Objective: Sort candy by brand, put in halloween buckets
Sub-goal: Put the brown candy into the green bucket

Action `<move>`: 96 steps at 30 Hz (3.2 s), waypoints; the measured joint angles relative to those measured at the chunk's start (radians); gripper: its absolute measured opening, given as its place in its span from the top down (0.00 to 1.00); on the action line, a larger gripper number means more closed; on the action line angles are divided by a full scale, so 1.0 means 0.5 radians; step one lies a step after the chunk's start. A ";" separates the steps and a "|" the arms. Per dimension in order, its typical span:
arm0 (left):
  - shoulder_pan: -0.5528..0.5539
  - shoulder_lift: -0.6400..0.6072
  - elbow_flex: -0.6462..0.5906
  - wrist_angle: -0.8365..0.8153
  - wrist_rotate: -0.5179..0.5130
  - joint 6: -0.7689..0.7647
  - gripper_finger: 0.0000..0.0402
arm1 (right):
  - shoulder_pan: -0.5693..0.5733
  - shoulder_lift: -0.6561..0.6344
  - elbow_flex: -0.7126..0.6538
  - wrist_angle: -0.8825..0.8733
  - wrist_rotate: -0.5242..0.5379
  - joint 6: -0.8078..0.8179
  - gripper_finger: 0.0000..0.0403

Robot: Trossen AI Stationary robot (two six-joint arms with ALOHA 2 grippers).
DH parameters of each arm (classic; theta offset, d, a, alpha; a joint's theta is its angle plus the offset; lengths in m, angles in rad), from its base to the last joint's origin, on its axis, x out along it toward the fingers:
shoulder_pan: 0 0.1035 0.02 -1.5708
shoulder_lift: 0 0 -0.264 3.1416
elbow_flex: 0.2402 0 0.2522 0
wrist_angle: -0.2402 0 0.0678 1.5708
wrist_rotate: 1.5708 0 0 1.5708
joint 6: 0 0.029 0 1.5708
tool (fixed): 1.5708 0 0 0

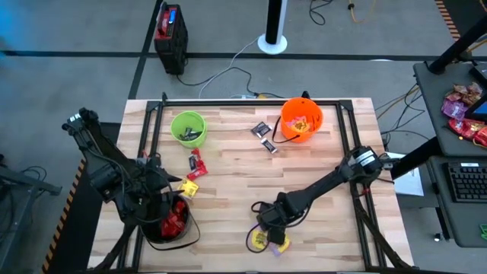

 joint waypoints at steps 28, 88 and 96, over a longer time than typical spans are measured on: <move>0.083 -0.025 -0.001 0.027 -0.032 -0.002 0.60 | -0.838 -0.554 0.544 -0.366 0.361 -0.616 0.93; 3.176 0.024 -0.589 2.942 2.764 1.250 0.71 | -1.818 -0.489 0.532 1.296 -0.988 -1.658 0.93; 3.170 0.218 -0.479 2.952 2.810 1.261 0.71 | -1.815 -0.463 0.532 1.313 -0.952 -1.630 0.93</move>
